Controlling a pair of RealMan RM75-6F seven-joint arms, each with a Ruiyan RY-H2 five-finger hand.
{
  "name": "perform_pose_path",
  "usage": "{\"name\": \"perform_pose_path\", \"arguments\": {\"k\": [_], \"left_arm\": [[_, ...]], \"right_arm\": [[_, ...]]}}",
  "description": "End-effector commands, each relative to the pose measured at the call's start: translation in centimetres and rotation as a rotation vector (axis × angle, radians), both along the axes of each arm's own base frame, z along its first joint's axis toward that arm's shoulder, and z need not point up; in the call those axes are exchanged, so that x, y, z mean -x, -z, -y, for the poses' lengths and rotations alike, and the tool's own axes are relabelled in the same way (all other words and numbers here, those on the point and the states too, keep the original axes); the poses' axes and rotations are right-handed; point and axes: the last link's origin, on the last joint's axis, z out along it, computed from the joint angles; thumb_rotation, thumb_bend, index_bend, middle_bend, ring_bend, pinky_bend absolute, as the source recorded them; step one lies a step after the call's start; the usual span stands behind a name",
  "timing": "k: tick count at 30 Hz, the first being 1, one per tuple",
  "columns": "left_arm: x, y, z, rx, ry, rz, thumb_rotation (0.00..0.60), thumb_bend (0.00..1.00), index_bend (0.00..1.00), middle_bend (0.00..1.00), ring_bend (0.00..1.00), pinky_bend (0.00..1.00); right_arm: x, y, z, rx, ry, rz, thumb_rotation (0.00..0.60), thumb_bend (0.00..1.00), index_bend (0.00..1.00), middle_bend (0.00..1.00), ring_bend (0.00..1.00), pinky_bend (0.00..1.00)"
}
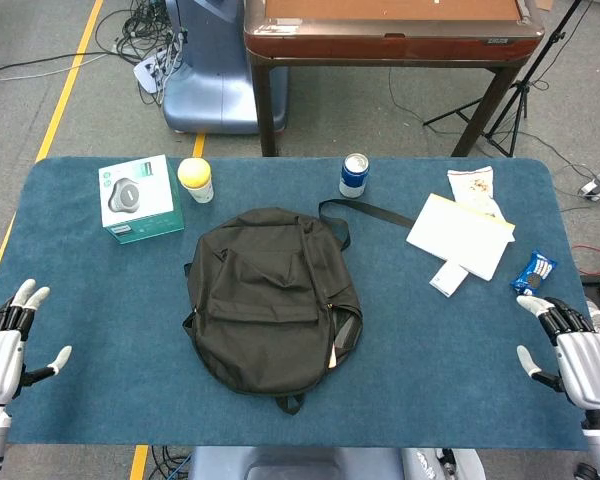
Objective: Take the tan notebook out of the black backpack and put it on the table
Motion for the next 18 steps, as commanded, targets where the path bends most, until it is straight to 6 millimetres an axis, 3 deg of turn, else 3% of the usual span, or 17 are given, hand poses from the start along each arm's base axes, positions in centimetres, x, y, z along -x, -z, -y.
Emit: {"name": "perform_pose_path", "arguments": {"k": [1,10,18], "left_arm": [[0.0,0.0,0.0,0.001,0.000,0.001,0.600,0.22,0.11,0.00,0.01,0.07],[0.0,0.3,-0.3,0.032,0.024,-0.008,0.600,0.22,0.11,0.00,0.01,0.07],[-0.8,1.4,-2.0,0.140,0.141,-0.030,0.600,0.22,0.12,0.00,0.01,0.07]], "right_arm": [[0.0,0.0,0.0,-0.002,-0.001,-0.001,0.600,0.38,0.19,0.21,0.13,0.24],[-0.6,-1.5,0.7,0.046,-0.035,-0.008,0.600,0.38,0.19,0.21,0.13,0.24],[-1.6,-3.3,1.5,0.077,-0.053,-0.047,0.600,0.38,0.19,0.21,0.13,0.24]]}}
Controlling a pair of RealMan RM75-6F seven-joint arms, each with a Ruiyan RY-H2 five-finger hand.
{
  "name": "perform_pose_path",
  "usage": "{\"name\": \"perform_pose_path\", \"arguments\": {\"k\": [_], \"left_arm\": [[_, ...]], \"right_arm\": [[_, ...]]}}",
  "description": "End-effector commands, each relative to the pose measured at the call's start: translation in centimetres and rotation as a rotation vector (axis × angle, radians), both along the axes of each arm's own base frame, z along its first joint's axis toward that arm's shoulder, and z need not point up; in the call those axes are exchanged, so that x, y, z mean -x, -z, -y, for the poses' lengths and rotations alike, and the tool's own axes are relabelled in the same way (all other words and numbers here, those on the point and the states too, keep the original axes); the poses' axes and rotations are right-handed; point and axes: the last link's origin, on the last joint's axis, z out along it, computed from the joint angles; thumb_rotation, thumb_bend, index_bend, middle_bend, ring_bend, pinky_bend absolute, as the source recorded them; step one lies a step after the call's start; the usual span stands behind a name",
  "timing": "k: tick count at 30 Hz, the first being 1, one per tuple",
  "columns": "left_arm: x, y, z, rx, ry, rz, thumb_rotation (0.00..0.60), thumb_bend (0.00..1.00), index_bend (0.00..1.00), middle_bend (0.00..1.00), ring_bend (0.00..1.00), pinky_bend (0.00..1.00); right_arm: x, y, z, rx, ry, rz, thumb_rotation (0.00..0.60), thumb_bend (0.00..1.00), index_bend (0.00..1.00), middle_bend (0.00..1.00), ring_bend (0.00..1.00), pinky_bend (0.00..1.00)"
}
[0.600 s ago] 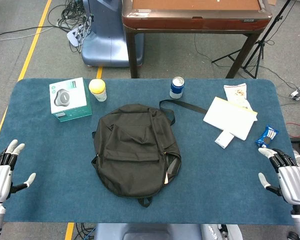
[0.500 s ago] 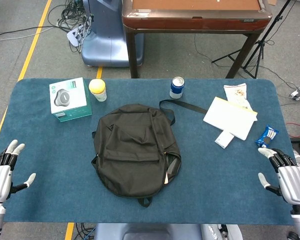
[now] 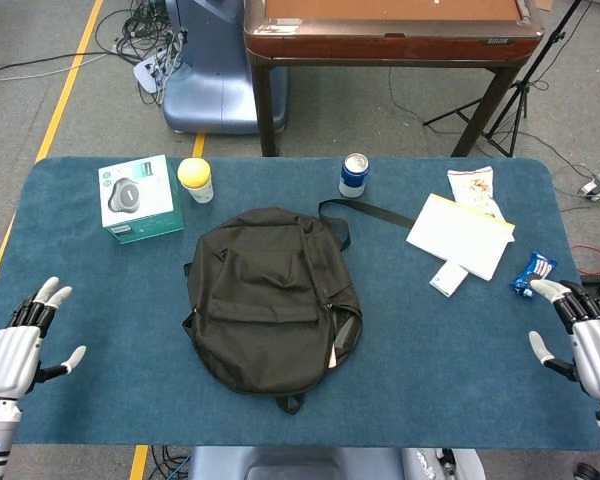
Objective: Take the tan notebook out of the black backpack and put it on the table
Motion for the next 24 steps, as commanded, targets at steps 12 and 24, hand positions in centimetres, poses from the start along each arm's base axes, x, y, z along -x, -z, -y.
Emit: {"name": "perform_pose_path", "arguments": {"k": [12,24], "left_arm": [[-0.6,3.8,-4.9,0.239,0.224,-0.044,0.600,0.22,0.13,0.00,0.01,0.07],[-1.2,8.0,-7.8,0.307,0.472,-0.130,0.600,0.22,0.07,0.00,0.01,0.06]], "right_arm": [[-0.8,-0.7,0.1,0.002,-0.005,-0.008,0.600,0.38,0.19,0.21,0.13,0.24],[-1.0,-0.8,-0.2,0.004,0.000,-0.007,0.600,0.38,0.19,0.21,0.13,0.24]]}}
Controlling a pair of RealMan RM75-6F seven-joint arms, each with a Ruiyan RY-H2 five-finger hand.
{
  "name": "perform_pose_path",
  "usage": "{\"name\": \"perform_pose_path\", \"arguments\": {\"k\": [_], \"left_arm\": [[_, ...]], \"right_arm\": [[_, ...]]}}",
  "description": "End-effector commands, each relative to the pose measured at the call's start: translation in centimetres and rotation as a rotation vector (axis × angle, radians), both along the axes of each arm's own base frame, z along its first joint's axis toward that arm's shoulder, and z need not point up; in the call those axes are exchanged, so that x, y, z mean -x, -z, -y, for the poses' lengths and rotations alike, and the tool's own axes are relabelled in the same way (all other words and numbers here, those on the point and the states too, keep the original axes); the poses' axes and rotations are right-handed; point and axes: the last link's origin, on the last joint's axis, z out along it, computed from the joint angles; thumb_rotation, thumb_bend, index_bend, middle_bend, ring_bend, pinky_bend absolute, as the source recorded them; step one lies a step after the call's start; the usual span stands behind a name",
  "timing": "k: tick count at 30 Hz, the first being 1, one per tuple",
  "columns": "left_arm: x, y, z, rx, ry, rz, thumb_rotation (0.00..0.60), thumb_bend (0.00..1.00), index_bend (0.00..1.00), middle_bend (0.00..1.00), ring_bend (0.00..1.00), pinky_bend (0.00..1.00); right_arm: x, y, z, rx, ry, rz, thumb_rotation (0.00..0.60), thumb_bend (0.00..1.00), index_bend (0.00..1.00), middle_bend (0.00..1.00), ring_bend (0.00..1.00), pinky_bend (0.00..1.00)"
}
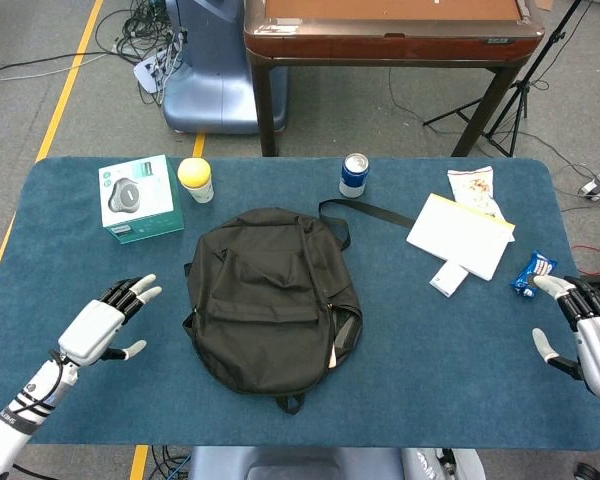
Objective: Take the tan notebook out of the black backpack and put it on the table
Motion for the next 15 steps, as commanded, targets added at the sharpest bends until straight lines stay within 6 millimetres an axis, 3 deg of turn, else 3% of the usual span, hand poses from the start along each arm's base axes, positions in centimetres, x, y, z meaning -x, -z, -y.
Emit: {"name": "perform_pose_path", "arguments": {"k": [1,15], "left_arm": [[-0.8,2.0,-0.9,0.031,0.107,-0.008,0.600,0.22,0.07,0.00,0.01,0.06],[-2.0,5.7,-2.8,0.056,0.277,-0.078,0.600,0.22,0.06,0.00,0.01,0.06]], "right_arm": [[0.0,0.0,-0.1,0.001,0.001,0.000,0.600,0.38,0.19,0.21,0.13,0.24],[0.1,-0.3,-0.6,0.008,0.016,0.002,0.600,0.38,0.19,0.21,0.13,0.24]]}}
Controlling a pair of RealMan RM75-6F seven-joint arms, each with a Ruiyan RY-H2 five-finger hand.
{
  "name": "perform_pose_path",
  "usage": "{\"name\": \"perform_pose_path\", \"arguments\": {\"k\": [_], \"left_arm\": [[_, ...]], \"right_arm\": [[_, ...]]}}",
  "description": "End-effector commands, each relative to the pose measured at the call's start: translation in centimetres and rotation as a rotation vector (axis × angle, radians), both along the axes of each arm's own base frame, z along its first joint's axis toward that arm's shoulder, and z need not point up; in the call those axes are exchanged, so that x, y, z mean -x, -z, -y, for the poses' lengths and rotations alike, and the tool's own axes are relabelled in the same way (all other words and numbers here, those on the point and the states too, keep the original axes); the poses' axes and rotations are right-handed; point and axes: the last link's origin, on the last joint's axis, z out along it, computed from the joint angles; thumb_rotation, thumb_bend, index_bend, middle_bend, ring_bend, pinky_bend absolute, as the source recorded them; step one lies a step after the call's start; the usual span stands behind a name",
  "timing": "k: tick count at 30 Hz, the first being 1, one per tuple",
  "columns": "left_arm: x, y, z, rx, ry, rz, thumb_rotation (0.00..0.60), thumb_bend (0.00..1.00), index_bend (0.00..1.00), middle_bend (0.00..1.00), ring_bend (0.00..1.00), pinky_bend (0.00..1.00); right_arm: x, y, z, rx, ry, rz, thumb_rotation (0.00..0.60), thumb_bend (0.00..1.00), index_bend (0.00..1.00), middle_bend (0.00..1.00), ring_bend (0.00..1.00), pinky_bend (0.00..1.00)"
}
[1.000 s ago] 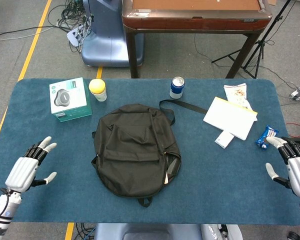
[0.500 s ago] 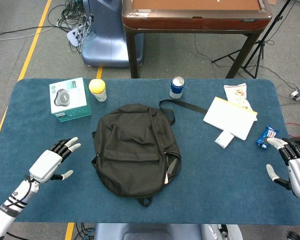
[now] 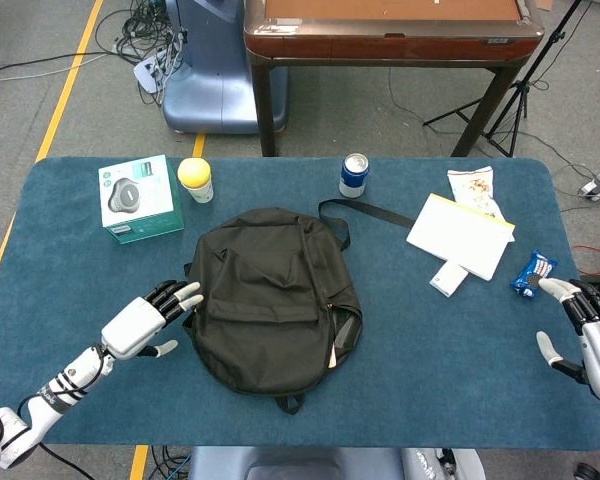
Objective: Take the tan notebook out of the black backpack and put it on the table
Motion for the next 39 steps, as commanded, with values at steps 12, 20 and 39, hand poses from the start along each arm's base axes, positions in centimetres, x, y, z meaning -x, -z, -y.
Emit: {"name": "perform_pose_path", "arguments": {"k": [12,20,39], "left_arm": [[-1.8,3.7,-0.8,0.022,0.191,-0.064,0.600,0.22,0.06,0.00,0.01,0.06],[-3.6,5.3,-1.1,0.080,0.171,0.010,0.600,0.22,0.09,0.00,0.01,0.06],[-6.0,6.1,-1.8,0.173,-0.012,0.122,0.600,0.64,0.33,0.00,0.01,0.06]], "right_arm": [[0.1,-0.2,-0.6,0.005,0.016,-0.002,0.600,0.38,0.19,0.21,0.13,0.24],[0.5,-0.2,-0.8,0.009,0.028,0.002,0.600,0.38,0.19,0.21,0.13,0.24],[1.4,-0.3,-1.1,0.006,0.047,0.010,0.600,0.38,0.19,0.21,0.13,0.24]]}}
